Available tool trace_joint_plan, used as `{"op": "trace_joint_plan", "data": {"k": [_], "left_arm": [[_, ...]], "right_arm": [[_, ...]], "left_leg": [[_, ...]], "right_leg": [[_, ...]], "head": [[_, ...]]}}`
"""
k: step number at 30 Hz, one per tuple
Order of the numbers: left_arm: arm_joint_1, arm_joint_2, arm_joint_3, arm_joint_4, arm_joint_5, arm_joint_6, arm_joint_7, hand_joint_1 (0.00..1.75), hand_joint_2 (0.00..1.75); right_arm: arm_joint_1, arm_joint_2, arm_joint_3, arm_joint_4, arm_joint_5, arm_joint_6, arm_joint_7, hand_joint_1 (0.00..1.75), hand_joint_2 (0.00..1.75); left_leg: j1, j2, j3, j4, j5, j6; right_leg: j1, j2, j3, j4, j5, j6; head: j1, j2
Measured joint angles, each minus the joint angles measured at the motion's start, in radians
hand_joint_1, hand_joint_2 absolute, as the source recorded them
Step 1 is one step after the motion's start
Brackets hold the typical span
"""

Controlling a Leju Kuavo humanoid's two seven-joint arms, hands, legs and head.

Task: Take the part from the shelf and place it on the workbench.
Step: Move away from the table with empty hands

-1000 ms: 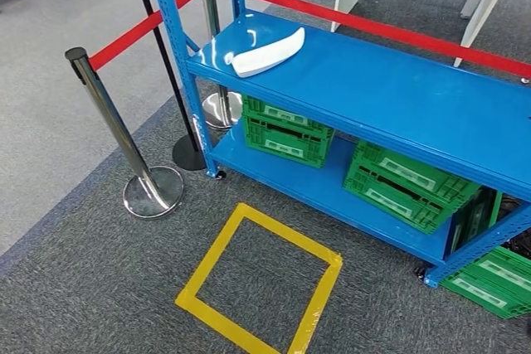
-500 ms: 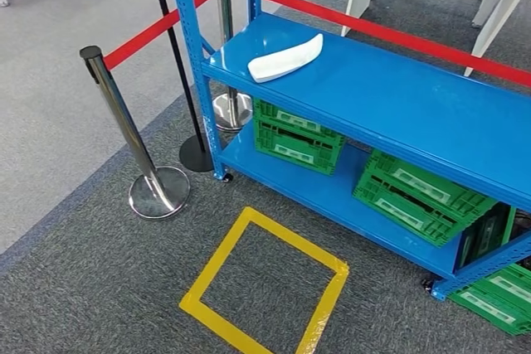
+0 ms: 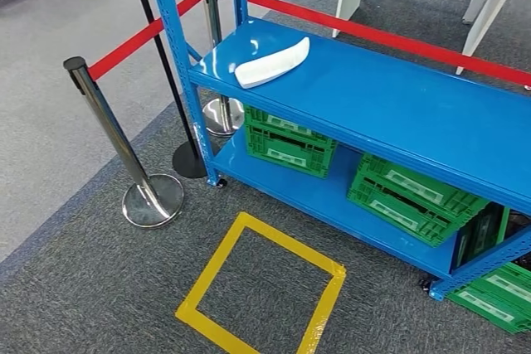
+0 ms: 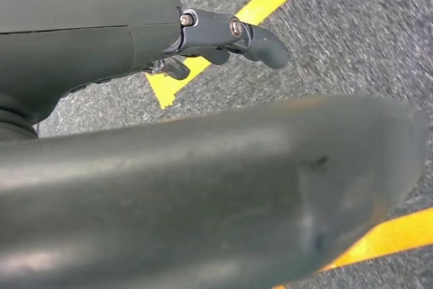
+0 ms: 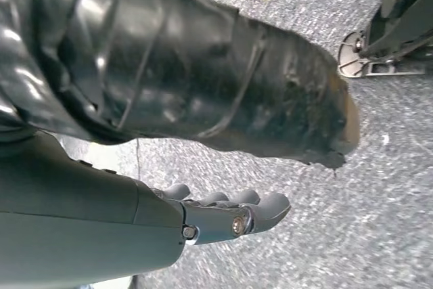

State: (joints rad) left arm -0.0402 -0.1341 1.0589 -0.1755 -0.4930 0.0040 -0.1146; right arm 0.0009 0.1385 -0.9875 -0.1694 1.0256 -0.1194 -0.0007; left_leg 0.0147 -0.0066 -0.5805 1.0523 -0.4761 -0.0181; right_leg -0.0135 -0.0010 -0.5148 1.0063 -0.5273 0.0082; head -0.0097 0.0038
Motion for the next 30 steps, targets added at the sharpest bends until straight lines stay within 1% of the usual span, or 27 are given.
{"op": "trace_joint_plan", "data": {"k": [1,2,4,5,6,7,8,9,10,11,12,13,14,15,16,18,19,20,21,22,24,25,26,27,28,29,30], "left_arm": [[-0.001,-0.001,0.001,0.0,-0.001,-0.001,0.0,0.0,0.0],[-0.002,-0.002,0.001,0.0,-0.001,-0.002,-0.001,0.0,0.0],[0.0,-0.003,0.002,0.0,-0.004,-0.003,-0.002,0.0,0.0],[0.001,-0.004,0.002,0.0,-0.005,-0.003,-0.002,0.0,0.0],[0.001,-0.005,0.002,0.0,-0.006,-0.003,-0.002,0.0,0.0],[0.001,-0.006,0.002,0.0,-0.007,-0.003,-0.002,0.0,0.0],[0.0,-0.005,0.002,0.0,-0.009,-0.003,-0.002,0.0,0.0],[-0.001,-0.006,0.002,0.0,-0.01,-0.002,-0.002,0.0,0.0],[0.0,-0.006,0.002,0.0,-0.013,-0.002,-0.001,0.0,0.0],[0.0,-0.007,0.002,0.0,-0.016,-0.001,0.0,0.0,0.0],[0.001,-0.007,0.002,0.0,-0.018,0.0,0.001,0.0,0.0],[0.001,-0.007,0.002,0.0,-0.021,0.0,0.002,0.0,0.0],[0.001,-0.008,0.002,0.0,-0.023,0.0,0.004,0.0,0.0],[0.0,-0.008,0.002,0.0,-0.025,0.001,0.006,0.0,0.0],[0.0,-0.008,0.002,0.0,-0.028,0.002,0.008,0.0,0.0],[-0.002,-0.008,0.002,0.0,-0.031,0.004,0.012,0.0,0.0],[-0.002,-0.007,0.002,0.0,-0.031,0.004,0.012,0.0,0.0],[-0.002,-0.006,0.002,0.0,-0.032,0.004,0.013,0.0,0.0],[-0.003,-0.006,0.002,0.0,-0.032,0.004,0.013,0.0,0.0],[-0.003,-0.005,0.002,0.0,-0.033,0.004,0.015,0.0,0.0],[-0.002,-0.006,0.002,0.0,-0.033,0.004,0.018,0.0,0.0],[-0.001,-0.006,0.002,0.0,-0.034,0.004,0.019,0.0,0.0],[0.0,-0.006,0.002,0.0,-0.034,0.005,0.019,0.0,0.0],[0.001,-0.005,0.002,0.0,-0.034,0.005,0.019,0.0,0.0],[0.001,-0.004,0.002,0.0,-0.034,0.006,0.019,0.0,0.0],[0.001,-0.004,0.002,0.0,-0.034,0.006,0.019,0.0,0.0],[0.0,-0.004,0.002,0.0,-0.034,0.006,0.019,0.0,0.0]], "right_arm": [[-0.001,0.0,0.002,0.0,0.004,0.004,-0.001,0.0,0.0],[-0.002,0.0,0.005,0.0,0.009,0.009,-0.001,0.0,0.0],[-0.002,-0.001,0.013,0.0,0.015,0.017,-0.002,0.0,0.0],[-0.002,-0.001,0.016,0.0,0.017,0.02,-0.002,0.0,0.0],[-0.002,-0.001,0.018,0.0,0.02,0.023,-0.003,0.0,0.0],[-0.002,-0.001,0.021,0.0,0.023,0.024,-0.003,0.0,0.0],[-0.002,-0.002,0.023,0.0,0.025,0.025,-0.004,0.0,0.0],[-0.002,-0.002,0.025,0.0,0.029,0.025,-0.004,0.0,0.0],[-0.001,-0.002,0.027,0.0,0.032,0.026,-0.004,0.0,0.0],[0.0,-0.002,0.03,0.0,0.037,0.026,-0.003,0.0,0.0],[0.0,-0.002,0.034,0.0,0.044,0.026,-0.002,0.0,0.0],[0.0,-0.002,0.04,0.0,0.056,0.025,-0.001,0.0,0.0],[0.0,-0.003,0.047,0.0,0.072,0.022,0.001,0.0,0.0],[-0.001,-0.004,0.057,0.0,0.089,0.018,0.004,0.0,0.0],[-0.001,-0.005,0.068,0.0,0.103,0.016,0.006,0.0,0.0],[-0.001,-0.006,0.086,0.0,0.117,0.013,0.01,0.0,0.0],[0.0,-0.006,0.092,0.0,0.118,0.013,0.01,0.0,0.0],[0.0,-0.006,0.096,0.0,0.118,0.013,0.011,0.0,0.0],[0.0,-0.007,0.099,0.0,0.12,0.014,0.013,0.0,0.0],[-0.001,-0.007,0.103,0.0,0.122,0.014,0.015,0.0,0.0],[-0.002,-0.007,0.112,0.0,0.131,0.014,0.019,0.0,0.0],[-0.002,-0.007,0.116,0.0,0.134,0.015,0.02,0.0,0.0],[-0.001,-0.007,0.12,0.0,0.136,0.015,0.021,0.0,0.0],[0.0,-0.007,0.123,0.0,0.137,0.015,0.021,0.0,0.0],[0.0,-0.007,0.125,0.0,0.138,0.015,0.022,0.0,0.0],[0.0,-0.007,0.127,0.0,0.139,0.015,0.022,0.0,0.0],[0.0,-0.007,0.129,0.0,0.139,0.015,0.022,0.0,0.0]], "left_leg": [[-0.002,0.0,0.01,-0.024,0.001,0.004],[-0.004,0.0,0.013,-0.03,-0.006,0.01],[-0.004,-0.001,0.016,-0.038,-0.006,0.023],[-0.003,-0.001,0.018,-0.042,-0.005,0.03],[-0.002,0.0,0.02,-0.045,-0.004,0.036],[-0.002,0.0,0.021,-0.046,-0.005,0.041],[-0.003,0.0,0.022,-0.046,-0.007,0.046],[-0.005,0.001,0.023,-0.046,-0.009,0.049],[-0.007,0.001,0.025,-0.046,-0.011,0.051],[-0.008,0.0,0.028,-0.046,-0.014,0.052],[-0.009,0.0,0.034,-0.046,-0.018,0.052],[-0.01,-0.001,0.04,-0.046,-0.022,0.05],[-0.012,-0.002,0.045,-0.045,-0.028,0.047],[-0.014,-0.002,0.048,-0.043,-0.033,0.042],[-0.015,-0.002,0.049,-0.042,-0.036,0.037],[-0.014,-0.002,0.05,-0.042,-0.039,0.027],[-0.013,-0.001,0.052,-0.041,-0.041,0.022],[-0.012,-0.001,0.05,-0.03,-0.049,0.016],[-0.011,-0.001,0.038,-0.002,-0.064,0.01],[-0.009,0.0,0.014,0.049,-0.088,0.004],[-0.006,0.0,-0.06,0.186,-0.137,-0.004],[-0.005,0.0,-0.091,0.235,-0.144,-0.006],[-0.004,0.0,-0.106,0.247,-0.129,-0.007],[-0.004,0.0,-0.103,0.221,-0.096,-0.006],[-0.004,0.0,-0.083,0.161,-0.049,-0.004],[-0.005,0.001,-0.057,0.095,-0.011,0.0],[-0.007,0.001,-0.032,0.036,0.009,0.005]], "right_leg": [[0.002,0.0,-0.002,0.0,-0.003,0.006],[0.003,0.0,-0.003,-0.002,-0.005,0.012],[0.0,-0.001,0.001,-0.003,-0.009,0.023],[-0.001,-0.001,-0.004,0.012,-0.02,0.028],[-0.001,0.0,-0.02,0.046,-0.041,0.03],[-0.001,0.0,-0.048,0.103,-0.071,0.032],[-0.001,0.0,-0.087,0.175,-0.103,0.033],[0.0,0.0,-0.124,0.241,-0.126,0.033],[0.0,0.0,-0.151,0.284,-0.133,0.033],[0.0,0.0,-0.16,0.287,-0.116,0.032],[0.001,0.0,-0.148,0.248,-0.081,0.029],[0.002,0.0,-0.122,0.181,-0.036,0.024],[0.004,0.0,-0.092,0.111,-0.001,0.019],[0.005,0.0,-0.066,0.057,0.019,0.014],[0.007,0.001,-0.051,0.026,0.027,0.01],[0.009,0.002,-0.042,0.016,0.024,0.004],[0.008,0.002,-0.039,0.012,0.025,-0.001],[0.006,0.002,-0.034,0.007,0.025,-0.006],[0.003,0.001,-0.028,0.002,0.026,-0.01],[0.002,-0.001,-0.022,-0.002,0.024,-0.015],[0.002,-0.002,-0.013,-0.003,0.017,-0.021],[0.002,-0.001,-0.008,-0.003,0.012,-0.022],[0.002,-0.001,-0.001,-0.003,0.007,-0.021],[0.001,0.0,0.007,-0.003,0.001,-0.02],[0.001,0.001,0.017,-0.003,-0.005,-0.017],[0.002,0.002,0.023,-0.003,-0.013,-0.013],[0.003,0.002,0.027,-0.003,-0.02,-0.007]], "head": [[0.0,0.0],[0.001,0.0],[0.005,0.0],[0.007,0.0],[0.01,0.0],[0.014,0.0],[0.017,0.0],[0.02,0.0],[0.02,0.0],[0.021,0.0],[0.021,0.0],[0.022,0.0],[0.022,0.0],[0.023,0.0],[0.023,0.0],[0.022,0.0],[0.022,0.0],[0.02,0.0],[0.017,0.0],[0.013,0.0],[0.008,0.0],[0.007,0.0],[0.006,0.0],[0.005,0.0],[0.004,0.0],[0.003,0.0],[0.002,0.0]]}}
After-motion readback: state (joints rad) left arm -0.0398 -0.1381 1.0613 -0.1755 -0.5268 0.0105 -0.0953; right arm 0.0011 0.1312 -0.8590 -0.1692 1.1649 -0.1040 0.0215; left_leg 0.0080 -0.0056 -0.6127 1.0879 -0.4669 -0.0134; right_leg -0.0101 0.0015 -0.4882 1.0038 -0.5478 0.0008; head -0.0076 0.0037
